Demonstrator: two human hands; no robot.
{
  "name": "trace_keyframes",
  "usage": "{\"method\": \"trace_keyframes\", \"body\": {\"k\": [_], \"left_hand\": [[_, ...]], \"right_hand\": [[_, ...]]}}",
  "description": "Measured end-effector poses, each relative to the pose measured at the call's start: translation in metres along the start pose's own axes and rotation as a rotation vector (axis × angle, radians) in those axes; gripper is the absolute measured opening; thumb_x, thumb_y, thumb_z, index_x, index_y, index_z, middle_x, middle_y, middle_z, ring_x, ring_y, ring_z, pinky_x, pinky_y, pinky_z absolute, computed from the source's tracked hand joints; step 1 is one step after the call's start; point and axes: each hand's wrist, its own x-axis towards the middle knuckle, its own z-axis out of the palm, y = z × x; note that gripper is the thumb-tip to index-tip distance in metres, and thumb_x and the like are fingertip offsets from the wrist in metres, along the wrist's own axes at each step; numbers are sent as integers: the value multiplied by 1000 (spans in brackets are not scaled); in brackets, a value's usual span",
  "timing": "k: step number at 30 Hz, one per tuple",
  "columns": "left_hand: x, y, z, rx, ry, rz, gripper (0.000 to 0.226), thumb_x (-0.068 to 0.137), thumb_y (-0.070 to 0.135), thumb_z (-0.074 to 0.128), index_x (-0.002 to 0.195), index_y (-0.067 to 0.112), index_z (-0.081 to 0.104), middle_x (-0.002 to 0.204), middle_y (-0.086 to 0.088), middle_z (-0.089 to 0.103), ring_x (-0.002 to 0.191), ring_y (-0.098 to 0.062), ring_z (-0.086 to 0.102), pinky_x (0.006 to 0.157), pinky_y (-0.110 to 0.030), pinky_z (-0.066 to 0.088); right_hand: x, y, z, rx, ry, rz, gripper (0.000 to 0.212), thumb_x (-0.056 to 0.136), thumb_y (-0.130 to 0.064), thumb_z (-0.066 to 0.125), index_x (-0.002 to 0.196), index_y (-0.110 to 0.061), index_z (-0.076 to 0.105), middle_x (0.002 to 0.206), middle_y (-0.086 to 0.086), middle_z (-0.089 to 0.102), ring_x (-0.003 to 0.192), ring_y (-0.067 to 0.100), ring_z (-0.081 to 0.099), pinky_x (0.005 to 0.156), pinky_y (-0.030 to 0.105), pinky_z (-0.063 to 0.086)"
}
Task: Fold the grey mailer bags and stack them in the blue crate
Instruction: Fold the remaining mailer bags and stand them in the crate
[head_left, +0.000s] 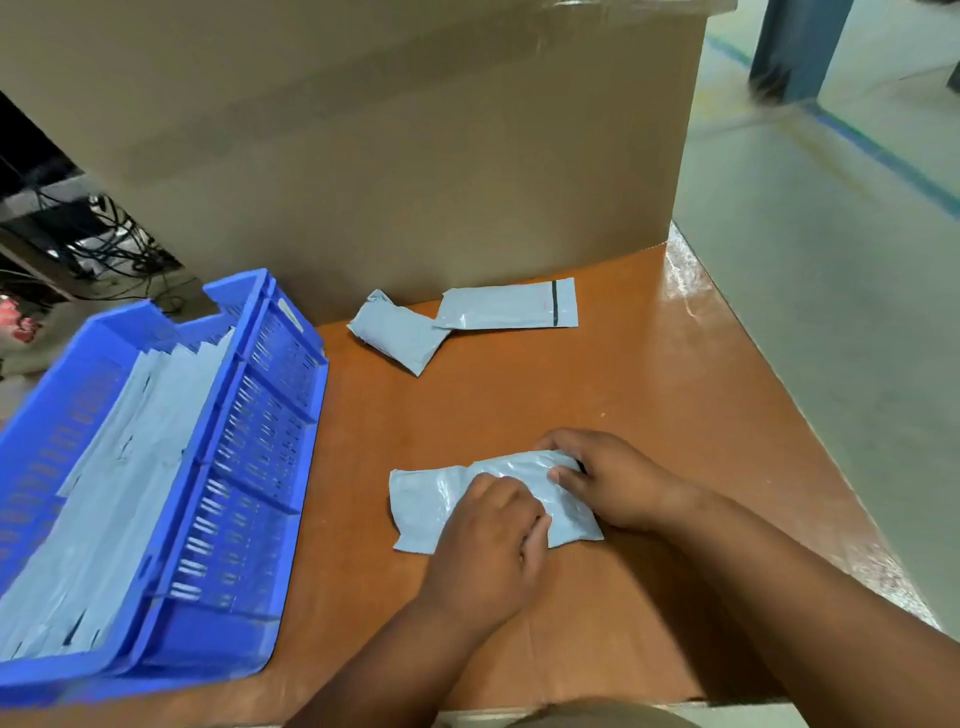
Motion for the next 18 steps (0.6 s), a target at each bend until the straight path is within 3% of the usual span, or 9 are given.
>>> {"method": "trace_keyframes", "body": {"k": [2, 4, 5, 7, 9, 11, 14, 18], "left_hand": [[-10, -5, -1, 103, 38, 57, 9, 99, 26, 66, 102, 18, 70, 115, 5, 62, 107, -23, 56, 89, -43, 49], [-23, -8, 7, 176, -3, 22, 28, 100, 32, 65, 124, 19, 71, 141, -1, 59, 133, -28, 54, 106, -49, 47], [-30, -7, 12, 206, -47, -11, 40, 103, 35, 59, 140, 21, 64, 156, -2, 50, 147, -28, 44, 117, -51, 41], [-39, -1, 22, 271, -172, -93, 58, 111, 44, 39, 165, 26, 34, 176, -2, 18, 164, -23, 12, 130, -53, 18], [-41, 2, 26, 291, -291, -173, 66, 111, 55, 17, 170, 32, -1, 178, 3, -11, 163, -17, -14, 132, -54, 2], [-40, 4, 26, 290, -366, -209, 70, 109, 61, 9, 167, 34, -17, 176, 4, -21, 160, -13, -24, 131, -52, -4], [-40, 10, 26, 306, -415, -246, 75, 106, 67, 4, 167, 31, -19, 176, 2, -22, 159, -13, -28, 131, -50, -8], [-42, 28, 24, 280, -415, -342, 80, 99, 70, -11, 168, 30, -15, 177, -1, -20, 161, -17, -24, 131, -51, -6]], "right_hand": [[-19, 7, -14, -54, -25, 23, 20, 101, -28, 62, 120, -35, 65, 114, -16, 67, 105, 8, 62, 94, 37, 52], [-34, 12, -21, -159, -21, 43, 26, 100, -32, 59, 125, -36, 63, 117, -13, 63, 109, 13, 61, 97, 39, 51], [-41, 13, -22, -208, -16, 58, 29, 100, -31, 58, 128, -36, 63, 116, -11, 59, 109, 15, 61, 97, 40, 51], [-52, 11, -19, -250, 24, 71, 32, 100, -27, 57, 131, -36, 63, 113, -8, 52, 108, 19, 58, 94, 39, 51], [-60, 4, -13, -345, 111, 58, 38, 99, -27, 51, 134, -36, 62, 115, -6, 51, 110, 23, 54, 92, 41, 49], [-64, 0, -3, -527, 167, 62, 49, 94, -33, 43, 140, -39, 58, 127, -5, 52, 115, 27, 52, 91, 43, 47], [-66, -1, 5, -671, 152, 83, 55, 95, -39, 46, 149, -48, 49, 151, -6, 47, 137, 27, 45, 102, 47, 39], [-61, -3, -2, -623, 65, 106, 53, 105, -32, 42, 155, -49, 43, 165, -3, 36, 157, 26, 23, 124, 61, 20]]}}
